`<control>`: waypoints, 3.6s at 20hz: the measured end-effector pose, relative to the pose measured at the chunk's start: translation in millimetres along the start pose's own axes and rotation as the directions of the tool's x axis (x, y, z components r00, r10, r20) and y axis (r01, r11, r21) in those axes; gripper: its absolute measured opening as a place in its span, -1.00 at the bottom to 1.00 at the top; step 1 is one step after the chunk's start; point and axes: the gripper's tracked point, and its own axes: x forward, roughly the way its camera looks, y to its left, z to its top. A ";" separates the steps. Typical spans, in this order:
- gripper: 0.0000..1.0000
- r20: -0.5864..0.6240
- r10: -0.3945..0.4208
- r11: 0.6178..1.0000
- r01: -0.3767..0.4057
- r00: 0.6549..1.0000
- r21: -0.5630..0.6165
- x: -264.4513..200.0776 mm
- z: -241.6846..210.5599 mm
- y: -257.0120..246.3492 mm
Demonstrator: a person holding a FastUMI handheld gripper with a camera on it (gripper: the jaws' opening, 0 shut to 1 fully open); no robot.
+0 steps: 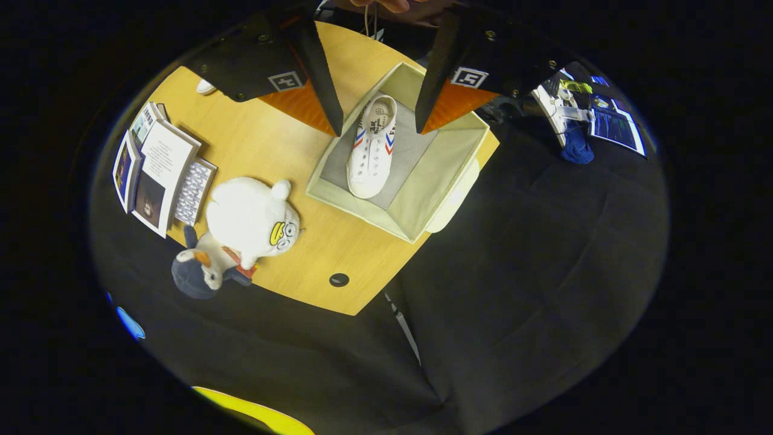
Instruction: Open the storage box then place both shoes into the box .Put the left shoe in first, then the right shoe, with the right side of both shoes facing outward in a uniform manner.
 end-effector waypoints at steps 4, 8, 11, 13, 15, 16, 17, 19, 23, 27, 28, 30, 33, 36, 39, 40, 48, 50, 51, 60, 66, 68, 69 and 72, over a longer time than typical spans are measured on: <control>0.48 0.013 -0.004 0.998 0.003 1.000 0.064 -23.8 -20.3 -32.4; 0.48 0.023 -0.034 0.990 0.031 0.999 0.137 -43.1 -49.1 -72.7; 0.57 0.027 -0.051 0.980 0.045 0.998 0.194 -53.3 -74.4 -101.7; 0.57 0.021 -0.066 0.971 0.059 0.998 0.233 -58.0 -92.9 -121.8; 0.73 0.017 -0.076 0.962 0.069 0.997 0.265 -62.3 -111.4 -138.3; 0.74 0.015 -0.082 0.957 0.075 0.996 0.282 -64.8 -119.5 -147.0; 0.74 0.011 -0.089 0.951 0.082 0.996 0.297 -66.1 -128.7 -154.6; 0.75 0.004 -0.108 0.941 0.101 0.994 0.322 -68.6 -148.5 -174.9; 0.75 -0.029 -0.124 0.914 0.125 0.992 0.385 -69.6 -190.6 -204.5; 0.75 -0.061 -0.141 0.882 0.154 0.988 0.446 -67.7 -229.8 -230.4; 0.75 -0.070 -0.148 0.874 0.164 0.986 0.457 -67.7 -237.8 -238.0; 0.76 -0.086 -0.166 0.858 0.187 0.982 0.478 -69.0 -256.0 -255.2; 0.75 -0.114 -0.175 0.835 0.209 0.978 0.509 -66.5 -281.5 -275.0; 0.75 -0.135 -0.184 0.810 0.228 0.974 0.540 -62.8 -301.1 -292.6; 0.75 -0.159 -0.194 0.796 0.250 0.968 0.552 -55.1 -318.1 -306.5; 0.75 -0.168 -0.195 0.797 0.256 0.966 0.547 -52.2 -323.9 -310.1; 0.70 -0.255 -0.181 0.811 0.290 0.950 0.507 -16.6 -359.5 -323.2; 0.71 -0.277 -0.189 0.820 0.307 0.942 0.483 -8.5 -363.2 -327.0; 0.72 -0.282 -0.201 0.821 0.318 0.938 0.474 -4.7 -363.5 -331.0; -0.92 -0.303 -0.291 0.840 0.394 0.908 0.374 3.4 -366.0 -342.5; -0.92 -0.295 -0.213 0.823 0.334 0.931 0.459 6.8 -360.4 -331.2; -0.92 -0.279 -0.163 0.814 0.289 0.946 0.504 1.5 -355.3 -324.8; -0.92 -0.268 -0.155 0.810 0.278 0.951 0.517 -2.7 -351.3 -320.8; -0.92 -0.246 -0.147 0.824 0.256 0.958 0.505 -17.9 -337.7 -311.2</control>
